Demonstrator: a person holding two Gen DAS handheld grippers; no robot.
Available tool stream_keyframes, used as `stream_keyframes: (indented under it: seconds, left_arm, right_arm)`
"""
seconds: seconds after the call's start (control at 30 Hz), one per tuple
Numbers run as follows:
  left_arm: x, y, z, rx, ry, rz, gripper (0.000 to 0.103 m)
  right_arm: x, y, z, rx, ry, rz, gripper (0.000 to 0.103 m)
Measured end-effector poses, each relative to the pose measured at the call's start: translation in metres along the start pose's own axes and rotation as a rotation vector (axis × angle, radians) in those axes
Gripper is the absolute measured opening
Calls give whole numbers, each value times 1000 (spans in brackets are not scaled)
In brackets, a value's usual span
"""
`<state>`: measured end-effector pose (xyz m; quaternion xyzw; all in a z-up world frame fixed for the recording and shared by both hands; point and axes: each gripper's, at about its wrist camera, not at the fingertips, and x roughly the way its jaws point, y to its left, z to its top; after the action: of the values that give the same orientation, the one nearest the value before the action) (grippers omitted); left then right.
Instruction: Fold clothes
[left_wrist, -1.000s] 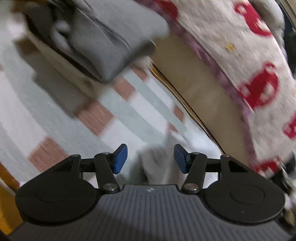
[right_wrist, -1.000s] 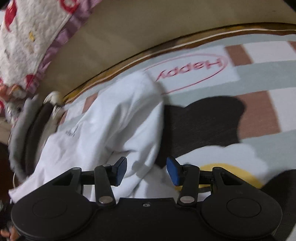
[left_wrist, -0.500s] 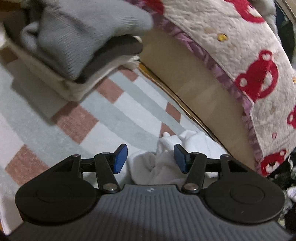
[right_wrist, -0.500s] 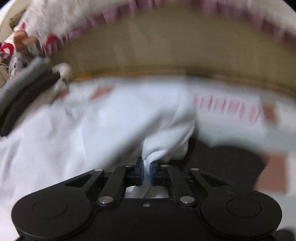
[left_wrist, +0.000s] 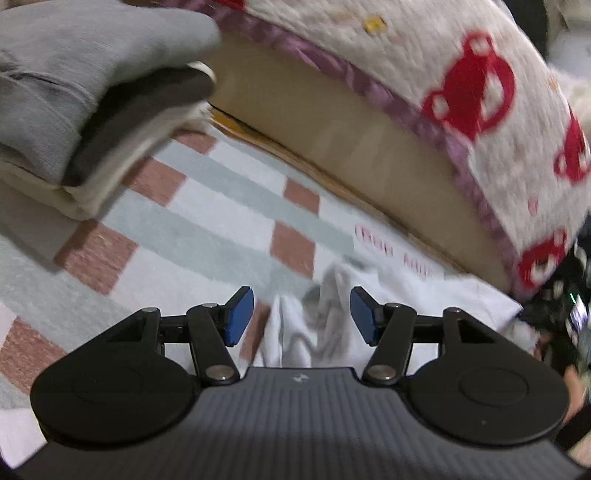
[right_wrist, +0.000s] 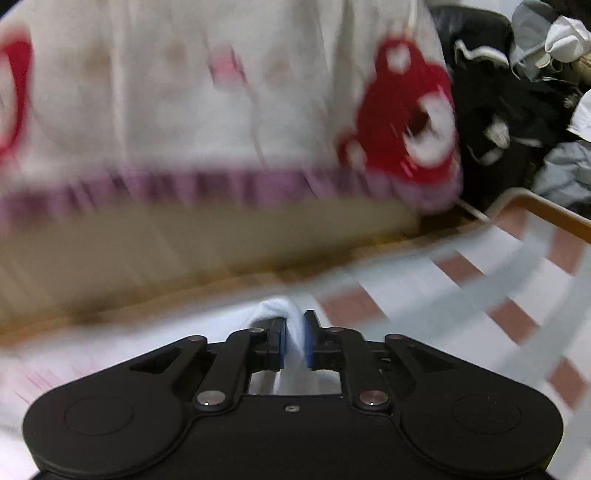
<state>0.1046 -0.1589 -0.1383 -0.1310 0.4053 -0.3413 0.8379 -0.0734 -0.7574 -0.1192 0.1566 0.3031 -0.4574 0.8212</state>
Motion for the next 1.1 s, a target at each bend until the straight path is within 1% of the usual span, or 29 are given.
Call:
stream_keyframes:
  seconds: [0.07,0.1,0.13,0.2,0.23,0.27,0.3,0.37,0.4,0.43,0.5,0.53,0.57,0.6,0.63,0.67,0.7,0.77,0.8,0.87,0.9,0.93,0.97,1.0,1.03,1.07,1.1]
  left_arm:
    - [12,-6,-13,59,52,16,57]
    - [18,-7,-18,73,72,17,57]
    - [23,-9,-22,73,90,9,57]
    - [32,-8,-26,29,114,-35,57]
    - [37,-6,-27,-14,127,-72,57]
    - [40,-4,-27,-53,141,-107,57]
    - [43,-4,-28,-72,149,-128,57]
    - [46,-8,-29,-55,151,-134,57]
    - [45,-10,-30,-37,149,-133,57]
    - [45,-11,-31,-24,149,-137,57]
    - [45,-11,-33,-37,173,-181,52]
    - [47,-11,-34,-52,196,-214,47]
    - [48,-12,-36,-66,219,-245,27]
    - [48,-14,-37,-74,240,-270,16]
    - [47,-18,-39,-75,254,-291,16]
    - [46,-22,-40,-70,258,-306,13]
    - [44,-25,-41,-65,259,-318,12]
    - [41,-32,-42,-58,261,-342,12]
    - [40,-33,-41,-64,258,-351,12]
    - [37,-33,-38,-90,234,-362,11]
    - [36,-32,-37,-105,217,-364,10]
    - [34,-31,-35,-117,203,-366,10]
    - [34,-31,-32,-123,194,-364,10]
    - [34,-31,-30,-121,186,-355,10]
    - [33,-32,-29,-113,179,-341,10]
    - [32,-33,-27,-102,170,-325,10]
    - [30,-33,-25,-87,158,-302,13]
  right_arm:
    - [19,0,-12,-30,96,-89,18]
    - [20,-1,-12,-13,110,-97,20]
    - [16,-5,-10,13,106,-75,22]
    - [0,-8,-4,66,75,-2,42]
    - [-9,-5,-4,70,62,31,45]
    - [-18,-2,-5,74,49,64,45]
    - [-27,3,-7,66,41,115,45]
    - [-46,21,-13,10,44,284,45]
    - [-56,32,-18,-20,63,397,47]
    - [-67,45,-25,-55,91,512,48]
    - [-87,78,-45,-142,180,739,49]
    - [-98,97,-59,-203,220,825,49]
    - [-113,117,-73,-279,249,899,50]
    - [-128,137,-87,-355,278,973,51]
    - [-144,155,-100,-432,288,1033,52]
    - [-162,169,-113,-508,269,1074,52]
    - [-179,181,-125,-575,245,1107,54]
    - [-205,194,-145,-671,205,1148,55]
    - [-214,198,-154,-709,192,1151,59]
    - [-221,203,-169,-768,172,1110,69]
    - [-225,206,-177,-791,154,1076,69]
    - [-229,210,-185,-802,122,1019,69]
    - [-230,209,-190,-806,91,974,62]
    - [-228,206,-190,-810,70,953,30]
    - [-226,201,-186,-792,52,944,7]
    - [-223,194,-176,-742,40,952,3]
    - [-219,186,-165,-676,33,955,3]
